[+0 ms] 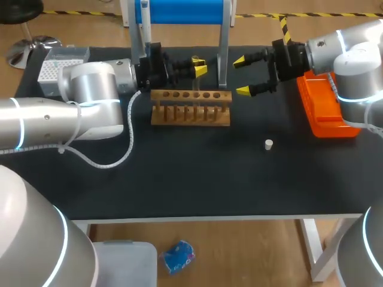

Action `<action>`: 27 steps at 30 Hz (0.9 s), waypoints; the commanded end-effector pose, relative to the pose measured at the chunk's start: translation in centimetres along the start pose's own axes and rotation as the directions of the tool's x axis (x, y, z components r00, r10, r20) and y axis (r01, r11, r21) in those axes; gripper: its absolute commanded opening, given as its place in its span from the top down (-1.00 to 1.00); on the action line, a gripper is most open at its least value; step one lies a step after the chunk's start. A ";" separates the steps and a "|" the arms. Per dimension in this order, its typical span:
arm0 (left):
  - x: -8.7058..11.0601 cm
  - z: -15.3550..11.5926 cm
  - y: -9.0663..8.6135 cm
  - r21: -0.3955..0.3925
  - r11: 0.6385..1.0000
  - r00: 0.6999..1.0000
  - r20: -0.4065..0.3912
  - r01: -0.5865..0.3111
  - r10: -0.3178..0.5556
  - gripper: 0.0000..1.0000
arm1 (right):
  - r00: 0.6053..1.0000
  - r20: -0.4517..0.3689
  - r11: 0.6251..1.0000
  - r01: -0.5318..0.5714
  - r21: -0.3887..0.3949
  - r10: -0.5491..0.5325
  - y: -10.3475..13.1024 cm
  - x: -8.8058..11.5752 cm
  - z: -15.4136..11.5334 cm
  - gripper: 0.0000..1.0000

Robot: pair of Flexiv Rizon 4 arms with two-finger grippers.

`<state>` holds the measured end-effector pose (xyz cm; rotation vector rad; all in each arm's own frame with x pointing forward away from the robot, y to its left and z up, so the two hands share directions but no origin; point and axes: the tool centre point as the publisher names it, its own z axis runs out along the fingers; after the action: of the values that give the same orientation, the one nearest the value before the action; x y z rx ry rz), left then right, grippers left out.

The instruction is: Invert the test tube, pick up the pipette, mount the tip to pipette, aspirate from beaker and dispense into the tube, eject the tip, return the pipette, and cap with the stopper.

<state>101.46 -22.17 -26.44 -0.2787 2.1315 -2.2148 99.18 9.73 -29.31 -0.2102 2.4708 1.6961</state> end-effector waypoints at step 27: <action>0.4 -2.6 -1.4 -0.323 0.946 0.999 0.053 0.014 0.003 -1.00 | 1.000 -0.001 1.000 0.001 0.002 -0.001 0.0 0.0 0.0 -1.00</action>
<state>101.70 -20.40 -26.51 -0.3347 2.3980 -1.9113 99.18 9.73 -29.31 -0.2102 2.4708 1.6961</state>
